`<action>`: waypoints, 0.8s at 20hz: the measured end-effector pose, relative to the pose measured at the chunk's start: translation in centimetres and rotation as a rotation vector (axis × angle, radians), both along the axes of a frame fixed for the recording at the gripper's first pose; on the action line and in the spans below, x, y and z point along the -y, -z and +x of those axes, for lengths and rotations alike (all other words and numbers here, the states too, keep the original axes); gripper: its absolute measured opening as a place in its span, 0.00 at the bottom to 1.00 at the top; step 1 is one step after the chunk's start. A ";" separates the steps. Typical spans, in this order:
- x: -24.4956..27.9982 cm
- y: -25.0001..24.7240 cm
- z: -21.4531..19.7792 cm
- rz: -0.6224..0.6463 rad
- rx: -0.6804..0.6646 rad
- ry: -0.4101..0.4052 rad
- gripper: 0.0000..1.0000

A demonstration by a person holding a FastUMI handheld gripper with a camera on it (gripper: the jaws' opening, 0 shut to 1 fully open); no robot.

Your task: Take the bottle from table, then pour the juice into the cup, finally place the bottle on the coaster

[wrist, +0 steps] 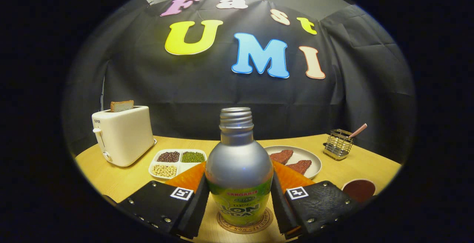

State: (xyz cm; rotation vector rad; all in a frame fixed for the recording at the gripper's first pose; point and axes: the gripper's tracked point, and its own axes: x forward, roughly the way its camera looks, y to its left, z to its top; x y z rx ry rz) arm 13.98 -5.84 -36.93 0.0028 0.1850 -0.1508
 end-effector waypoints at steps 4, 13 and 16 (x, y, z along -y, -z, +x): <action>0.6 1.1 -0.7 0.049 -0.048 0.018 0.82; -0.3 -8.9 -3.2 -0.014 0.062 -0.071 0.98; 0.0 -15.1 -5.3 -0.043 0.097 -0.085 0.98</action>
